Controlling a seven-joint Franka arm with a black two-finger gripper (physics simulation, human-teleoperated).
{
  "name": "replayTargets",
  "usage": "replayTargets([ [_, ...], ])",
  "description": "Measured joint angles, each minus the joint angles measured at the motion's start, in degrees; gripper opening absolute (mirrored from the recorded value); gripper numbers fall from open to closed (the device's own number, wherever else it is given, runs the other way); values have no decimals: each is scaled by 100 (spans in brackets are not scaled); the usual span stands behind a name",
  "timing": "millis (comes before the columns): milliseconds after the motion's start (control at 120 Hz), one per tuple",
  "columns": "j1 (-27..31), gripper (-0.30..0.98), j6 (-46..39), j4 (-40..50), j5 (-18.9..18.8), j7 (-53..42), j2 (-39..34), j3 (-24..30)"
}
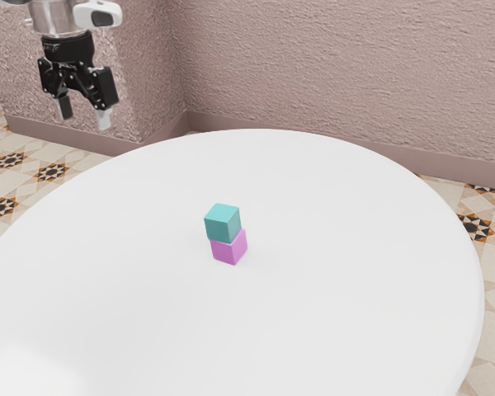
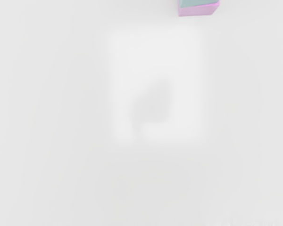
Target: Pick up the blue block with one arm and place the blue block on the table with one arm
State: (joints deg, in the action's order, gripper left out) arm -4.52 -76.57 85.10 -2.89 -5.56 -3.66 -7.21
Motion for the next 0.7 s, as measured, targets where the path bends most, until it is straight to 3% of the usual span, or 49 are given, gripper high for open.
replayTargets([
  [150, 0, 69, 15, -1, 10, -49, 0, -2],
  [258, 0, 69, 285, -1227, 10, -75, -4, 71],
  [333, -104, 69, 460, -1572, 49, -87, 17, 95],
  [700, -522, 69, 447, -1689, 99, -128, 383, 143],
])
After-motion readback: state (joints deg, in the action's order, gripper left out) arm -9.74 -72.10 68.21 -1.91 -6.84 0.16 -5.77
